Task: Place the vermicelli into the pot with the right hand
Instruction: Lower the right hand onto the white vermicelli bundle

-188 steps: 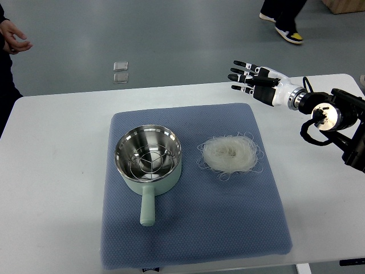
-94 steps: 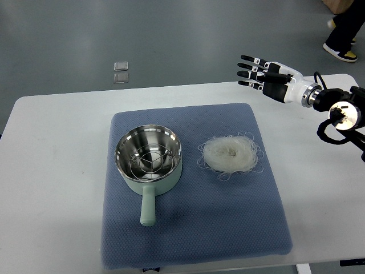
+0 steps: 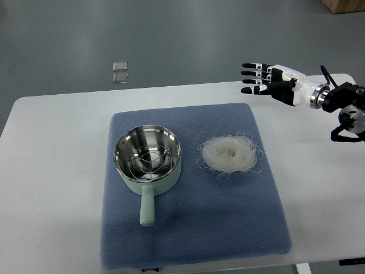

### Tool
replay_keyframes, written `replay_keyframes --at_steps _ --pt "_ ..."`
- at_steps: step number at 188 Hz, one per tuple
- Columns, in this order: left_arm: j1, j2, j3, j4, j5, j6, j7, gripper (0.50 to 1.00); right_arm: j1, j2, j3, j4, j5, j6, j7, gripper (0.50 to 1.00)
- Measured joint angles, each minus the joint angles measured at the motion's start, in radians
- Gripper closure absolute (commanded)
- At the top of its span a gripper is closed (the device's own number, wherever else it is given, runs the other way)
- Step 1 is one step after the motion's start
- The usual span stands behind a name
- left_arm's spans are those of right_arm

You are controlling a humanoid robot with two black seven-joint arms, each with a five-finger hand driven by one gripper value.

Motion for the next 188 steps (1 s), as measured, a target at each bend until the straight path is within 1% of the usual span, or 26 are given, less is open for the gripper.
replay_keyframes --at_steps 22,49,77,134,164,188 --pt "0.0 0.0 0.0 0.0 0.0 0.0 0.0 0.5 -0.009 -0.012 0.0 0.047 -0.225 0.001 0.065 0.577" --pt "0.0 0.0 0.0 0.0 0.0 0.0 0.0 0.5 -0.01 -0.027 0.0 0.112 -0.433 0.004 0.094 0.579" --pt "0.0 0.0 0.0 0.0 0.0 0.0 0.0 0.5 -0.008 -0.027 -0.031 0.147 -0.568 0.004 0.101 0.579" --pt "0.0 0.0 0.0 0.0 0.0 0.0 0.0 0.5 0.055 -0.038 -0.171 0.161 -0.71 0.003 0.107 0.579" --pt "0.0 0.0 0.0 0.0 0.0 0.0 0.0 0.5 0.06 -0.037 -0.194 0.193 -0.773 0.002 0.11 0.577" --pt "0.0 0.0 0.0 0.0 0.0 0.0 0.0 0.5 0.053 -0.029 -0.213 0.197 -0.787 0.007 0.11 0.579"
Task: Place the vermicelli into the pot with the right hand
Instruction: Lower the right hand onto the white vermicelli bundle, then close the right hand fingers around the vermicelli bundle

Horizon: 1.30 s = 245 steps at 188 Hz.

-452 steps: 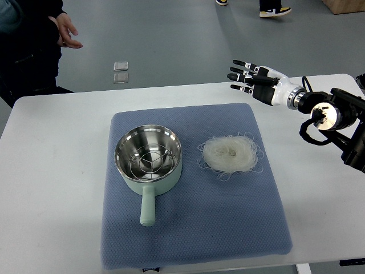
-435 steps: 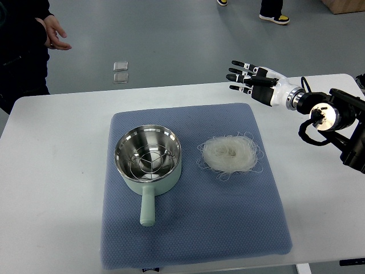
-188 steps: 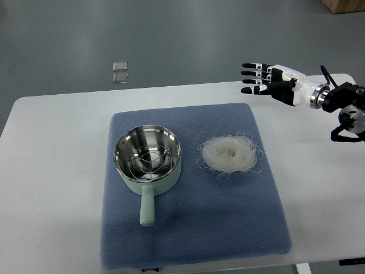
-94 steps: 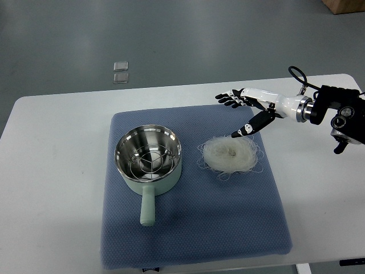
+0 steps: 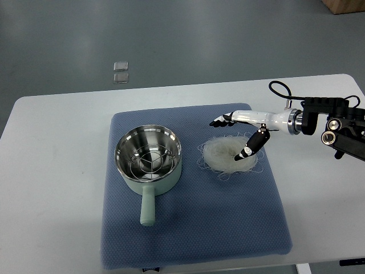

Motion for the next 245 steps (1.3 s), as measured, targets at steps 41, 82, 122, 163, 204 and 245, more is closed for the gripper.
replay_keyframes --at_steps 41,82,122,163,204,245 --pt "0.0 0.0 0.0 0.0 0.0 0.0 0.0 0.5 -0.002 0.021 -0.057 -0.023 -0.045 -0.03 -0.002 0.579" --pt "0.0 0.0 0.0 0.0 0.0 0.0 0.0 0.5 -0.007 0.035 -0.065 -0.03 -0.068 -0.067 -0.004 0.583" --pt "0.0 0.0 0.0 0.0 0.0 0.0 0.0 0.5 -0.015 0.054 -0.074 -0.055 -0.109 -0.108 -0.006 0.595" --pt "0.0 0.0 0.0 0.0 0.0 -0.001 0.0 0.5 -0.021 0.067 -0.081 -0.064 -0.119 -0.12 -0.006 0.781" --pt "0.0 0.0 0.0 0.0 0.0 -0.001 0.0 0.5 -0.024 0.07 -0.096 -0.065 -0.147 -0.121 -0.003 1.0" --pt "0.0 0.0 0.0 0.0 0.0 -0.001 0.0 0.5 -0.02 0.068 -0.1 -0.065 -0.149 -0.12 -0.002 1.0"
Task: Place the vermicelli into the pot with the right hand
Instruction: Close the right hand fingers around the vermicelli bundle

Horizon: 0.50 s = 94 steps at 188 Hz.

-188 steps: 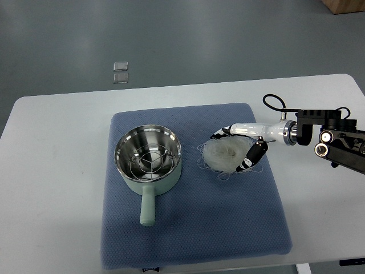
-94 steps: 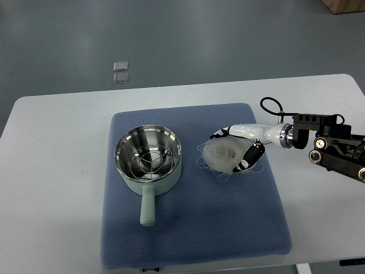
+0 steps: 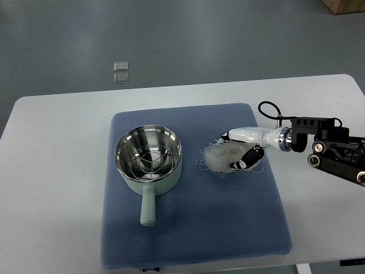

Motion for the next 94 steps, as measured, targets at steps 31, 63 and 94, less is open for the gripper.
replay_keyframes --at_steps 31,63,94 --pt "0.0 0.0 0.0 0.0 0.0 0.0 0.0 0.5 0.003 0.0 0.0 0.0 0.001 0.0 0.001 1.0" --pt "0.0 0.0 0.0 0.0 0.0 0.001 0.0 0.5 0.004 0.002 0.003 0.0 0.002 0.0 0.003 1.0" --pt "0.0 0.0 0.0 0.0 0.0 0.001 0.0 0.5 0.006 0.001 0.004 0.003 0.003 -0.017 0.016 1.0"
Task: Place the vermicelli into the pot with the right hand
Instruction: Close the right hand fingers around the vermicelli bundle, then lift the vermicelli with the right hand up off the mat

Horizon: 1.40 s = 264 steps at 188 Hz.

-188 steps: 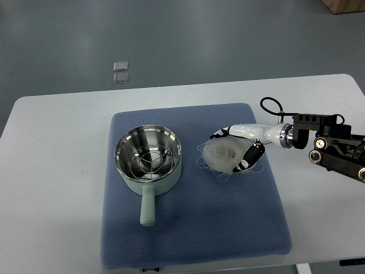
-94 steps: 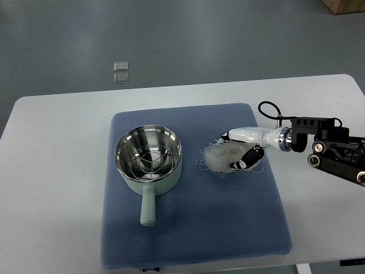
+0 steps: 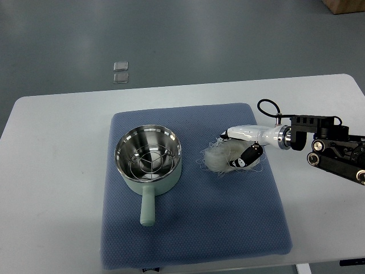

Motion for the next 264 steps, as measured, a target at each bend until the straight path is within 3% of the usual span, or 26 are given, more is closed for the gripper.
replay_keyframes --at_steps 114,195,233,264 --pt "0.0 0.0 0.0 0.0 0.0 0.0 0.0 0.5 0.001 -0.027 0.028 0.002 0.045 -0.081 0.104 1.0" --pt "0.0 0.0 0.0 0.0 0.0 -0.001 0.0 0.5 0.114 -0.067 0.211 0.026 0.069 -0.053 0.127 1.0" --pt "0.0 0.0 0.0 0.0 0.0 -0.001 0.0 0.5 0.137 -0.01 0.343 0.073 0.071 -0.052 0.157 1.0" --pt "0.0 0.0 0.0 0.0 0.0 0.0 0.0 0.5 0.118 0.098 0.384 0.108 0.072 -0.052 0.162 1.0"
